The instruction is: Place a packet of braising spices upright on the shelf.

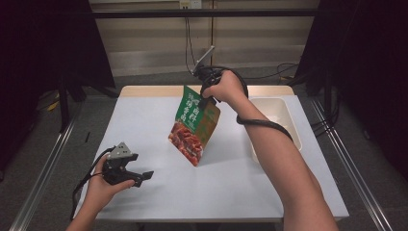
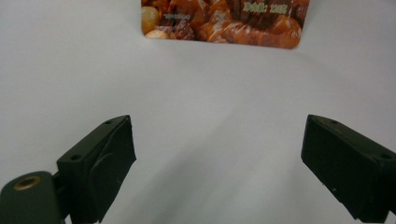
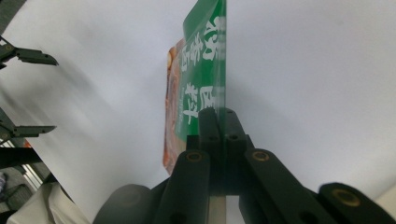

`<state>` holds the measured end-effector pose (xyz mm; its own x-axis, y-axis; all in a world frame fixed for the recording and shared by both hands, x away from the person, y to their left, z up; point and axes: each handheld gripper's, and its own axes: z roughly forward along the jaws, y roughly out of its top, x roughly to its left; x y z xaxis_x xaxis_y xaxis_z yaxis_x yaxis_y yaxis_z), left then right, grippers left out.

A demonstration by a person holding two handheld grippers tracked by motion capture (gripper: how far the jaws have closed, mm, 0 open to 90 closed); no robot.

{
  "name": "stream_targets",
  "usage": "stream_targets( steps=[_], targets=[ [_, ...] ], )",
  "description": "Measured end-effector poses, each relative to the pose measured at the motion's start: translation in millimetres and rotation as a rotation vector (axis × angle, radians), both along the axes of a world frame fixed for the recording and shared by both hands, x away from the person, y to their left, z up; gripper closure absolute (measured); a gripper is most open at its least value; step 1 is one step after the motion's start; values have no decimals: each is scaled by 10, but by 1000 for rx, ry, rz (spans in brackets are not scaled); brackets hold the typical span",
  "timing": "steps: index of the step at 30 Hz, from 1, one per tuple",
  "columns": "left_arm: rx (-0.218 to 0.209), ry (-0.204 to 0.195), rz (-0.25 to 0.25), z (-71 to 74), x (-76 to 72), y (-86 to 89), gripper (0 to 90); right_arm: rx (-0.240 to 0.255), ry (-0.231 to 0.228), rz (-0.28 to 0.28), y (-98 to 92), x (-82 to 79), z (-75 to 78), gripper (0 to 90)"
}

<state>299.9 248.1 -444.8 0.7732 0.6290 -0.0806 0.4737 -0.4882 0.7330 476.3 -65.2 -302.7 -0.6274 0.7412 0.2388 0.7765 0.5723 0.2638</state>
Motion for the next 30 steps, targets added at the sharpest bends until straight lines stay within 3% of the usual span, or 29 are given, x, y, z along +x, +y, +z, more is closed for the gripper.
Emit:
stream_targets(
  steps=[5, 13, 17, 30],
  targets=[
    [5, -9, 12, 13, -5, 2, 95, -29, -6, 27, 28, -47, 166, 900],
    [-7, -5, 18, 17, -12, 3, 94, -116, -24, 74, 86, -127, 383, 900],
    [12, -19, 10, 26, -1, 16, 92, -143, -38, 91, 48, -147, 474, 900],
    [-12, 2, 13, 19, 4, 10, 76, -140, -46, 82, -205, -172, 587, 900]
  ],
)
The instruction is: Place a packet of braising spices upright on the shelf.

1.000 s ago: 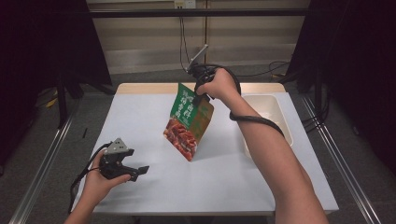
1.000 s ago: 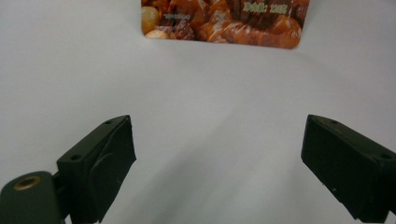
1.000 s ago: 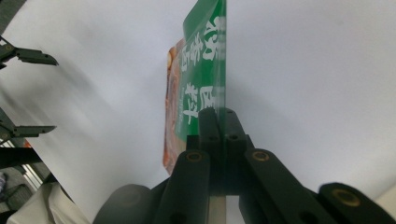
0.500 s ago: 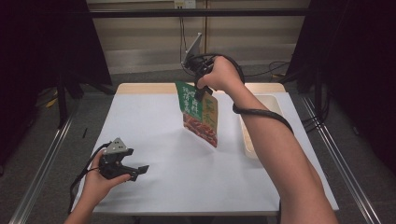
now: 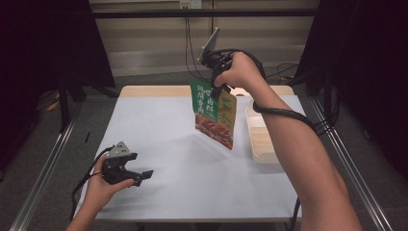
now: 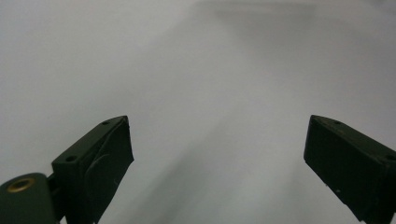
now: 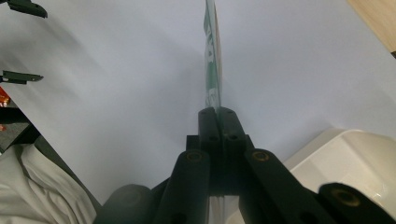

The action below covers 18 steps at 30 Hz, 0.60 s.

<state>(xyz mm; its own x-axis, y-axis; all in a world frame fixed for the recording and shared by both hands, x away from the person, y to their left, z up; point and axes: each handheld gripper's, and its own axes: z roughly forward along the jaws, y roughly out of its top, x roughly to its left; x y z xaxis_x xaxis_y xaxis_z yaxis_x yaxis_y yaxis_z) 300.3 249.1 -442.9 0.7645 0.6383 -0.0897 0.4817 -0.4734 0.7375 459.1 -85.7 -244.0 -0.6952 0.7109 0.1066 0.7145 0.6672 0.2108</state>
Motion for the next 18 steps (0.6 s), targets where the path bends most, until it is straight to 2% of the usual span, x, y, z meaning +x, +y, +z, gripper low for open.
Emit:
stream_targets(
  steps=[9, 11, 18],
  targets=[
    [-17, 8, -5, -3, 5, 2, 63, 6, -3, -16, -198, 0, 77, 900],
    [-9, 4, -4, 3, 8, 6, 62, 13, -6, -27, -230, -6, 102, 900],
    [-27, 4, 10, 15, 10, 22, 62, 9, -21, -35, -394, -3, 182, 900]
  ],
)
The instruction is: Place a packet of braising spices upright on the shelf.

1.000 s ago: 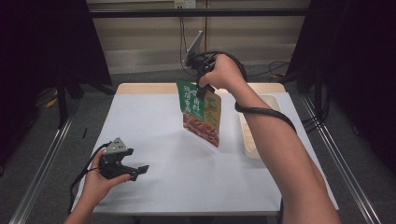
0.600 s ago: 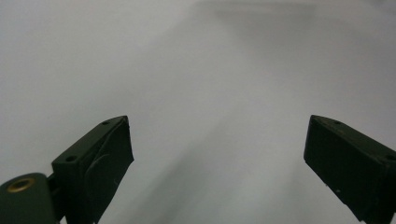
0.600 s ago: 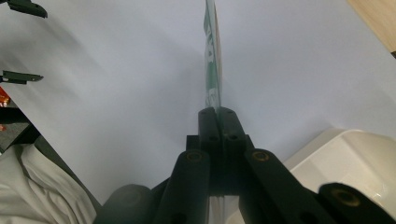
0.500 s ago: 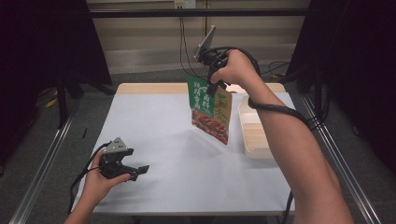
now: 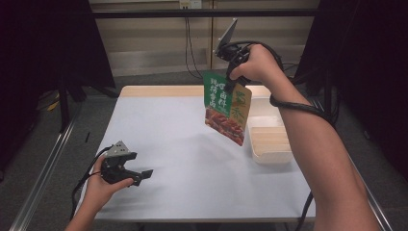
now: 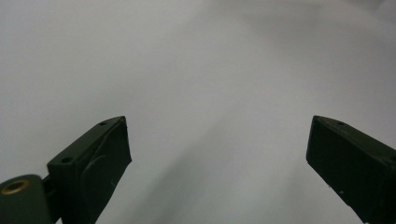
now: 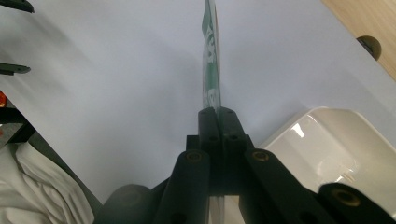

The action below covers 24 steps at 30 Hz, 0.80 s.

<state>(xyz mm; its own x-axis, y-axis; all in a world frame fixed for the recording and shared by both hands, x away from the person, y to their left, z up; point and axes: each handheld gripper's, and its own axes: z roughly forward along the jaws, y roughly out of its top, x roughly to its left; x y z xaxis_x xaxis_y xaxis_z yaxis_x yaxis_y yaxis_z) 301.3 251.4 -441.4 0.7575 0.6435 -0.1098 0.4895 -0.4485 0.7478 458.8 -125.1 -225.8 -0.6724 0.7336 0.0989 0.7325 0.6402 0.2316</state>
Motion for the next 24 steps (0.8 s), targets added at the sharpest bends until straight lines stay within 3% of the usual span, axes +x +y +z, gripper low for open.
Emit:
stream_targets(
  steps=[24],
  targets=[
    [1, -13, 11, 14, 1, 19, 66, -3, -11, -44, -429, 79, 220, 900]
  ],
)
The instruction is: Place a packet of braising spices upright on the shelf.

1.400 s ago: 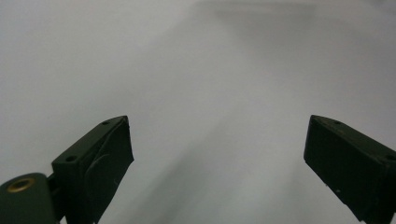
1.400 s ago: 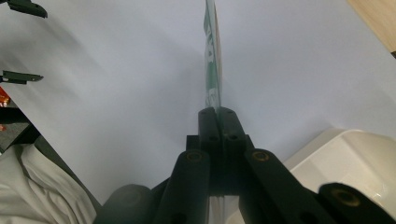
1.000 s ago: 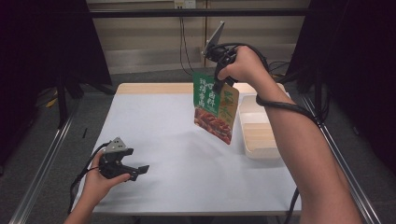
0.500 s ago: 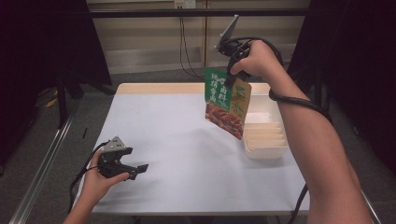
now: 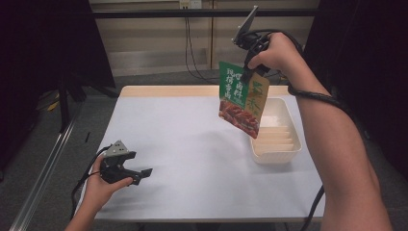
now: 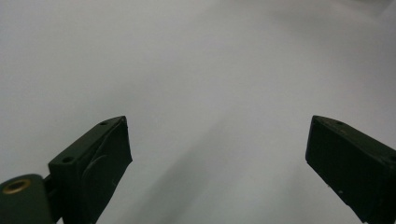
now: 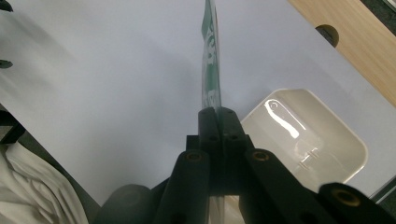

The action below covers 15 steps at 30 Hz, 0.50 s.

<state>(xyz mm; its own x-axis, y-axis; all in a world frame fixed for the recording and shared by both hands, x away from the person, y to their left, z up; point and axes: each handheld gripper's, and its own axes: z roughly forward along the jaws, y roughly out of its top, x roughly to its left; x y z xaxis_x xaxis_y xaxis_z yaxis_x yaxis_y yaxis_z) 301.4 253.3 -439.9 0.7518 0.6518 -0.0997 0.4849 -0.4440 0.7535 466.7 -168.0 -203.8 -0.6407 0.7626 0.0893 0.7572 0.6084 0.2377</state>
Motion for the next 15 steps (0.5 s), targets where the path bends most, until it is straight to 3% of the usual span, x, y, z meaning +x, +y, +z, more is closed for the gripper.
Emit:
stream_targets(
  steps=[15],
  targets=[
    [1, 3, -6, -9, 7, -4, 67, -6, -22, -19, -253, 88, 43, 900]
  ],
)
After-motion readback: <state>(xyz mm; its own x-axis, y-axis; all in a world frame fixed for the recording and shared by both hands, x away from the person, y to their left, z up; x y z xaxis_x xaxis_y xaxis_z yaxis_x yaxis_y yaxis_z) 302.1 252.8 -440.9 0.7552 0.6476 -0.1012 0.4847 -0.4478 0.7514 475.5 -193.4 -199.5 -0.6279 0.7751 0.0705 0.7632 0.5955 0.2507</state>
